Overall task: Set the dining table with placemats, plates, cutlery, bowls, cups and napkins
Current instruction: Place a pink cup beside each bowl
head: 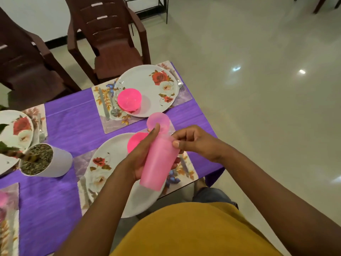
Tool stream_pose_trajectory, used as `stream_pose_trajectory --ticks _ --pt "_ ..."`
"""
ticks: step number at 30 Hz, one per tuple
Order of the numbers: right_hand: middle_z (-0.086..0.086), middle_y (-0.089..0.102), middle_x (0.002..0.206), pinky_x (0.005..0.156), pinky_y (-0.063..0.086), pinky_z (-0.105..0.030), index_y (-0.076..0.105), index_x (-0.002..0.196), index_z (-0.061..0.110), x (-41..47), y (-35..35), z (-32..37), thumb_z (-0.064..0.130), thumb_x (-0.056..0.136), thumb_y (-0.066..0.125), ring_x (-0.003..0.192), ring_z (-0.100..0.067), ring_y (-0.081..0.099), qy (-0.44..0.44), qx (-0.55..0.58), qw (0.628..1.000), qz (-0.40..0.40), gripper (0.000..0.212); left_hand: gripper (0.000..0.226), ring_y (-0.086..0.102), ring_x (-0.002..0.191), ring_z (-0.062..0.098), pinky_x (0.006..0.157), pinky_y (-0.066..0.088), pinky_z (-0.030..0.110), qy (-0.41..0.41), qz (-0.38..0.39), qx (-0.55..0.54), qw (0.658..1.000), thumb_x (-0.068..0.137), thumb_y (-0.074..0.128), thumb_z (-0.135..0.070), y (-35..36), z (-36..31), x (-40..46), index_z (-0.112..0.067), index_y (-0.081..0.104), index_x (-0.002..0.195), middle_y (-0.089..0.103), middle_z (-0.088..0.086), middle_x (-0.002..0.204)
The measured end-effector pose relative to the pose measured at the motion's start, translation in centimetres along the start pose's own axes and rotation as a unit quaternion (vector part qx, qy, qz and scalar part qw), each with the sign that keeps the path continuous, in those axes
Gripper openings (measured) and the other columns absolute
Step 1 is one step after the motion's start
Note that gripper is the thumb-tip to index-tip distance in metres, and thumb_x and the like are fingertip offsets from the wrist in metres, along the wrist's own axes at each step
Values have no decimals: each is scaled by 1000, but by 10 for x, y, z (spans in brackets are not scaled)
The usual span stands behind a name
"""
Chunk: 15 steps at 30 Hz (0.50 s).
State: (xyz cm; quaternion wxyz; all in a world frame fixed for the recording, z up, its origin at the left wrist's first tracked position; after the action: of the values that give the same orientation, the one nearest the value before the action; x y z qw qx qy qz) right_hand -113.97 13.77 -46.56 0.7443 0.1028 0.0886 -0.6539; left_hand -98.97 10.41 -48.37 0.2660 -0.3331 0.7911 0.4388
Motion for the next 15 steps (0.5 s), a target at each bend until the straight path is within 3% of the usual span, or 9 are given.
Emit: stream_pose_trajectory --ticks 3,8,12,15 --pt "0 75 93 78 55 -25 70 116 -6 -1 -39 -2 -1 99 62 83 -8 68 6 3 1000 22 19 71 73 82 37 74 63 44 3 -33 -14 999 88 56 -71 29 1 24 -7 83 102 73 25 109" --pt "-11 72 87 78 54 -36 75 98 2 -2 -89 5 0 91 73 79 -23 63 8 12 998 62 7 78 70 83 38 73 62 43 24 -29 -33 999 90 54 -71 72 0 46 -2 76 119 69 26 118" --pt "-3 74 82 76 53 -25 74 92 5 -1 -128 12 1 84 80 77 -13 68 6 6 1000 26 10 65 68 85 38 72 61 41 15 -18 -35 999 95 55 -64 95 3 53 -8 77 119 67 28 120" --pt "-5 75 86 80 54 -26 74 94 5 -2 -147 16 5 91 75 81 -15 70 -2 5 1000 13 3 59 67 88 40 74 61 43 5 -30 -16 999 92 63 -57 102 2 60 -5 77 115 67 29 120"
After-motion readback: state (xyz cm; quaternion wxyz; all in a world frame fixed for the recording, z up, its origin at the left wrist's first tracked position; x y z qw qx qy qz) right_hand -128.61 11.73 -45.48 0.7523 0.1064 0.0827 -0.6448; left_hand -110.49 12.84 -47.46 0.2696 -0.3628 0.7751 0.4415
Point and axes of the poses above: each hand's wrist, its own x-axis towards the middle knuckle, its own y-axis out of the palm, z = x × y, the point moved 6 cm from there along x, towards the middle knuckle
